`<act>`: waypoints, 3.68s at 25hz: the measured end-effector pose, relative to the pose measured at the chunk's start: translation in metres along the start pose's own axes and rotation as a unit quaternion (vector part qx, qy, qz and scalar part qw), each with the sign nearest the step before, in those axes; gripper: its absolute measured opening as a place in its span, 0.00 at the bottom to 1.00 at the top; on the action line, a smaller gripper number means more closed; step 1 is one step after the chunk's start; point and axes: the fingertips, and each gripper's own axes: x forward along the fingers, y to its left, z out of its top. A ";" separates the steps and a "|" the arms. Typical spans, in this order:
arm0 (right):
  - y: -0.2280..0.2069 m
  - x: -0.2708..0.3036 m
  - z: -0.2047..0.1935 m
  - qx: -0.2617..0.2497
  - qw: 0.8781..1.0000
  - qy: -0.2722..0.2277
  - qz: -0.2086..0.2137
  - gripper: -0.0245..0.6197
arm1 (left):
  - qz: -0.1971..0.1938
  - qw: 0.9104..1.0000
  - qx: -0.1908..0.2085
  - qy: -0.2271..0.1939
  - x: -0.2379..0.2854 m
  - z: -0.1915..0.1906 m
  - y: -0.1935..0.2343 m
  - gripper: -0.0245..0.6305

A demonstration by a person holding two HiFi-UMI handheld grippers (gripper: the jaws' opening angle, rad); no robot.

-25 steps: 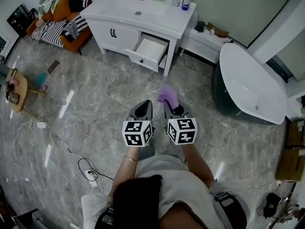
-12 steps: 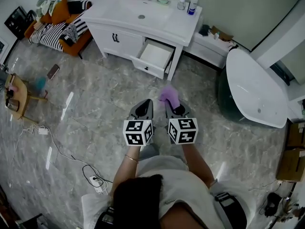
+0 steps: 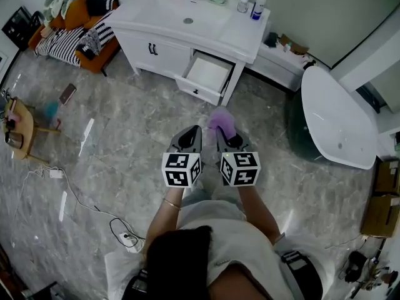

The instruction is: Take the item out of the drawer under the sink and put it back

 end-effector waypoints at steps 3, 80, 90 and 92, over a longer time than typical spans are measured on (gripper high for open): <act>0.006 0.009 0.004 0.000 1.000 -0.003 0.000 0.16 | -0.003 1.000 0.003 -0.002 0.001 0.006 0.008 0.04; -0.173 0.264 0.061 -0.039 0.990 0.094 0.099 0.16 | 0.106 0.992 -0.024 0.062 0.290 0.057 0.092 0.04; -0.166 0.300 0.061 -0.032 0.990 0.102 0.091 0.16 | 0.076 0.993 -0.011 0.088 0.323 0.052 0.115 0.04; -0.168 0.310 0.059 -0.032 0.990 0.110 0.084 0.16 | 0.071 0.993 -0.014 0.094 0.332 0.051 0.120 0.04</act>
